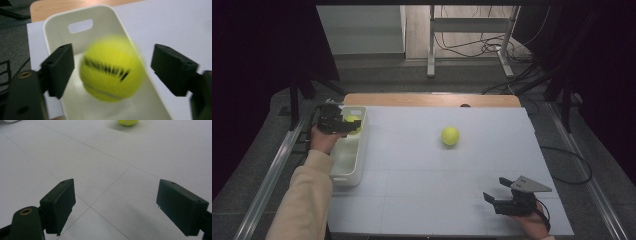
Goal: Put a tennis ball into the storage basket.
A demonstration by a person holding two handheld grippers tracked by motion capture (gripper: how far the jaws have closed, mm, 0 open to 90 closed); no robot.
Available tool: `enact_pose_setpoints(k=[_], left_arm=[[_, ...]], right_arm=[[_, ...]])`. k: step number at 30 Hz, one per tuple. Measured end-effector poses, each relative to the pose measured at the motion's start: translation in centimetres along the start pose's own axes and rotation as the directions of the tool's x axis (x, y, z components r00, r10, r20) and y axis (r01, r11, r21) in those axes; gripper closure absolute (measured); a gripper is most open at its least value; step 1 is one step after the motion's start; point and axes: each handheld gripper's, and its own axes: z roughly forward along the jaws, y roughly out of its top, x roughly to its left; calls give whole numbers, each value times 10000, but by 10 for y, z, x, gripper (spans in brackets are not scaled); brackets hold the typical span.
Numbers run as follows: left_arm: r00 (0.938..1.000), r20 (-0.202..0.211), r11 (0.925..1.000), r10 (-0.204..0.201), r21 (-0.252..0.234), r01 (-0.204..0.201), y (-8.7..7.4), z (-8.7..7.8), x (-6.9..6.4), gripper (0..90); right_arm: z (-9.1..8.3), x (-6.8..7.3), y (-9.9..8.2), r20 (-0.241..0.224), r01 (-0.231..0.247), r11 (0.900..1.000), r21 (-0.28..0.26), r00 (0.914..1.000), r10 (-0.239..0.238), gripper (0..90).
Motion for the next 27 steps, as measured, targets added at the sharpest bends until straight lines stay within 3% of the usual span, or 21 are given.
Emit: enact_pose_setpoints(k=[6,27], left_arm=[[9997,231,10000,39,-90,-37,0,-2,-3,126],[9938,1097,9971,196,-748,-115,-10,-18,-13,131]], right_arm=[[0,0,0,2,2,10000,1,10000,-2,159],[-1,0,1,27,22,10000,-79,10000,-22,159]])
